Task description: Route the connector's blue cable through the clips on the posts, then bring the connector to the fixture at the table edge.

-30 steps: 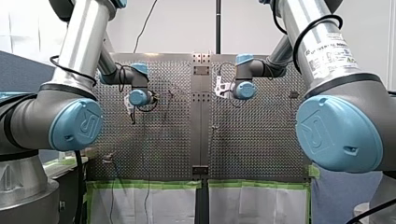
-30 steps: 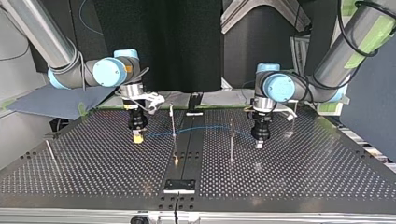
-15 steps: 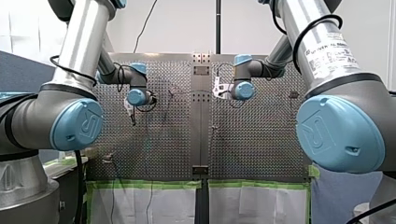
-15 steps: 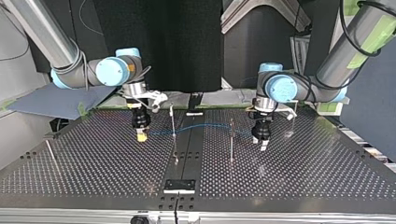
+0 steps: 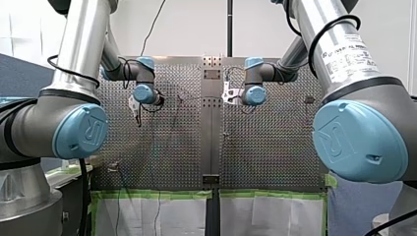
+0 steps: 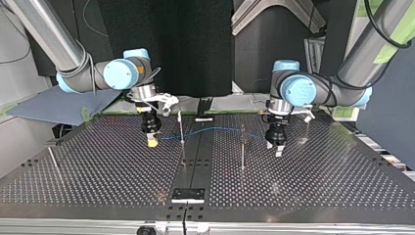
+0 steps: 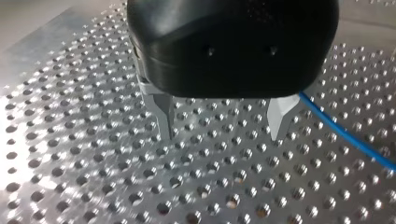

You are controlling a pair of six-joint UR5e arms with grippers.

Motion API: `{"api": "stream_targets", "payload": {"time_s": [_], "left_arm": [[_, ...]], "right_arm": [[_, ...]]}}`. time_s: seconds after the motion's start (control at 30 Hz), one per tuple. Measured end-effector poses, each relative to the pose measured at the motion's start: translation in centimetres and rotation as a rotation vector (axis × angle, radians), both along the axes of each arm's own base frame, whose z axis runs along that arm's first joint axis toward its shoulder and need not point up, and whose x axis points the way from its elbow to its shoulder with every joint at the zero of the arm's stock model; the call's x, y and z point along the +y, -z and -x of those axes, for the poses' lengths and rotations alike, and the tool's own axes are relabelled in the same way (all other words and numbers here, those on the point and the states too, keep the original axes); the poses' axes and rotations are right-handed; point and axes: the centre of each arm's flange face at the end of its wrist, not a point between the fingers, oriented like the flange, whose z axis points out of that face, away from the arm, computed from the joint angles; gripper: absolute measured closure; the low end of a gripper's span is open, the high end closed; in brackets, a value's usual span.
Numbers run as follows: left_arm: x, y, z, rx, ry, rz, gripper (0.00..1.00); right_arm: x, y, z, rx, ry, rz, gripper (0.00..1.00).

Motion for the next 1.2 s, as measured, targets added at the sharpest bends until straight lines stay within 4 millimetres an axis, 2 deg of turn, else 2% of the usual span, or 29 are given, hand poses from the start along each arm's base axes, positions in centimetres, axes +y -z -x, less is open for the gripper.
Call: {"api": "stream_targets", "payload": {"time_s": [0.37, 0.6, 0.8, 1.2], "left_arm": [[-1.6, 1.1, 1.7, 0.101, 0.109, -0.011, 0.00], [-1.6, 2.5, 3.2, 0.138, 0.132, -0.013, 0.00], [-1.6, 2.0, 4.1, 0.110, 0.136, -0.005, 0.00], [-2.5, 1.6, 4.5, 0.100, 0.222, 0.034, 0.00]], "right_arm": [[0.4, 0.1, -0.3, 0.004, -0.006, -0.008, 1.00], [0.5, 0.2, -0.4, 0.006, -0.008, -0.011, 1.00], [0.5, 0.2, -0.4, 0.006, -0.009, -0.012, 1.00], [0.5, 0.2, -0.4, 0.007, -0.009, -0.013, 1.00]]}}
